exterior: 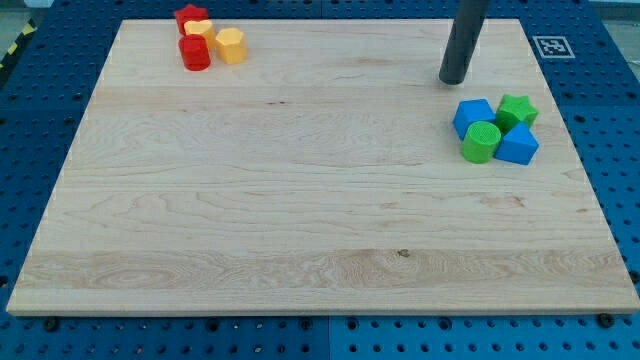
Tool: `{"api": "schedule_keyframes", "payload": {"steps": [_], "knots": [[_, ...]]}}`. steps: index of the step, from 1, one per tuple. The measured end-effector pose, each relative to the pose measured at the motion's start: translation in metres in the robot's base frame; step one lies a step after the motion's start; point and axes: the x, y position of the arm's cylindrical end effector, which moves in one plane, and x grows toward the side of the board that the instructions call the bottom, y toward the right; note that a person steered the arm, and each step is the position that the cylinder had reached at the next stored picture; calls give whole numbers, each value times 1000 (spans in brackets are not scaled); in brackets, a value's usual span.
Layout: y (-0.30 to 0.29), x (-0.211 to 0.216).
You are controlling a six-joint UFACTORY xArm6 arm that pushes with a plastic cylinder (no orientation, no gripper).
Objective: Move your arm towards top right
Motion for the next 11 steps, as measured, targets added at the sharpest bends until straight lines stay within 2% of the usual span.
{"api": "schedule_keyframes", "payload": {"steps": [11], "knots": [[-3,-14]]}}
